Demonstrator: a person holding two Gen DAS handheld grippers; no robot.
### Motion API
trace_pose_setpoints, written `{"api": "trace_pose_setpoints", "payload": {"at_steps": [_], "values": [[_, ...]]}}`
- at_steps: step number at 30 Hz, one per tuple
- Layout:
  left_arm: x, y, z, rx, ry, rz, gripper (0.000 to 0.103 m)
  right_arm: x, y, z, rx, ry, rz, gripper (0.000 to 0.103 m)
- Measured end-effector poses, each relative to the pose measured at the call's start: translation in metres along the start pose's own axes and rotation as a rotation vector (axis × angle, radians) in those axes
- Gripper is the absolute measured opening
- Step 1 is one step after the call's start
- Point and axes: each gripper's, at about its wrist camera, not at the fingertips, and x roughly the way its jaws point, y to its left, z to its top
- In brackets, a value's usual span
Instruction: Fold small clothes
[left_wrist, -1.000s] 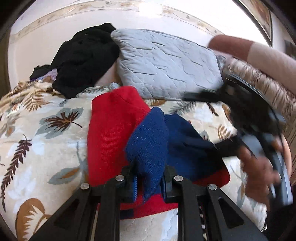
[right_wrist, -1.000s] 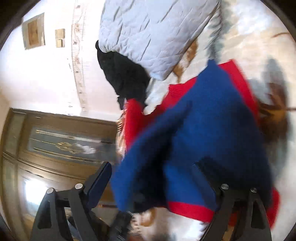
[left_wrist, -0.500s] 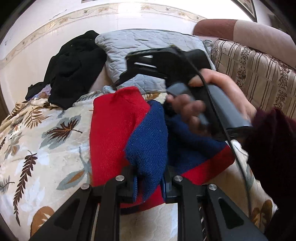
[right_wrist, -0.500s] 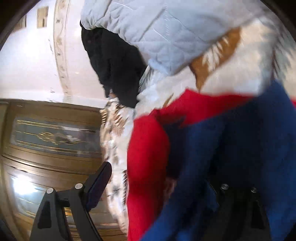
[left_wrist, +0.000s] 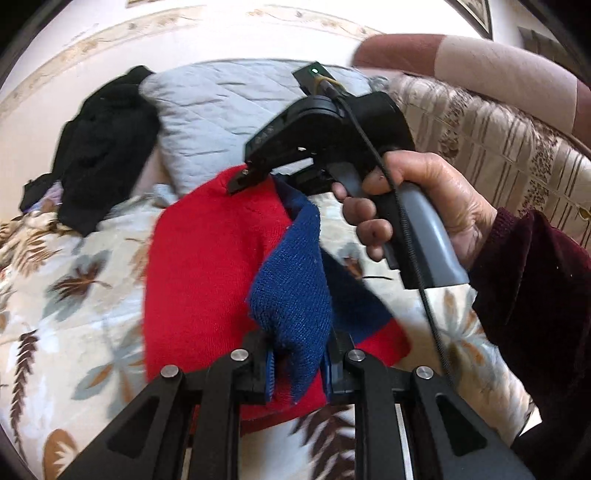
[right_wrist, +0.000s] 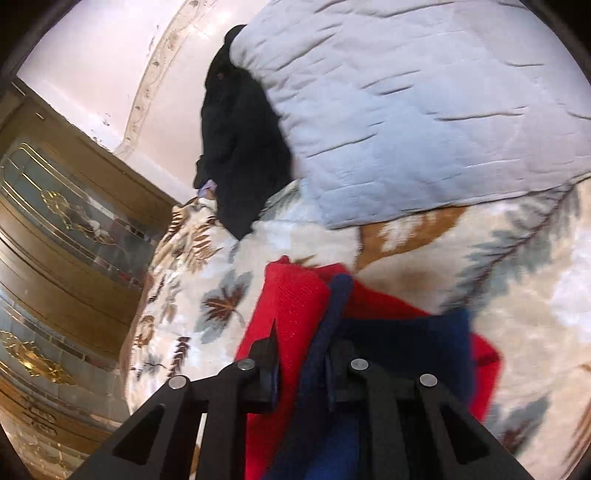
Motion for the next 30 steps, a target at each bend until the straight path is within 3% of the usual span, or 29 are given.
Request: {"api": "trace_pose_setpoints", "payload": {"at_steps": [3, 6, 10, 14, 18, 20, 24, 28, 30], "values": [[0.017, -0.022, 0.003, 0.056, 0.013, -0.008, 0.020, -0.005, -0.021, 0.004, 0.033, -0.022, -0.007, 0.019], [0.031, -0.023, 0.000, 0.050, 0.041, -0.014, 0.021, -0.008, -0.044, 0.004, 0.065, -0.027, -0.001, 0.019], [0.042, -0.024, -0.002, 0.088, 0.107, -0.040, 0.034, 0.008, -0.069, 0.001, 0.100, 0.005, 0.012, 0.019], [0.021, -0.023, -0.004, 0.111, 0.120, -0.102, 0.062, 0.016, -0.094, -0.009, 0.185, 0.034, 0.012, 0.025], [-0.021, -0.003, -0.007, 0.078, 0.093, -0.136, 0.064, -0.015, -0.104, -0.018, 0.254, -0.023, -0.005, 0.028], [-0.034, 0.014, -0.009, 0.030, 0.086, -0.114, 0.066, -0.039, -0.097, -0.024, 0.226, -0.071, -0.082, 0.028], [-0.039, 0.061, -0.005, -0.096, 0.077, -0.003, 0.066, -0.081, -0.067, -0.041, 0.145, -0.112, -0.070, 0.028], [-0.019, 0.095, -0.018, -0.175, 0.152, 0.101, 0.066, -0.083, -0.019, -0.067, 0.055, -0.058, -0.054, 0.028], [-0.008, 0.101, -0.026, -0.208, 0.196, 0.109, 0.066, -0.075, -0.004, -0.086, 0.048, -0.001, -0.059, 0.028]]}}
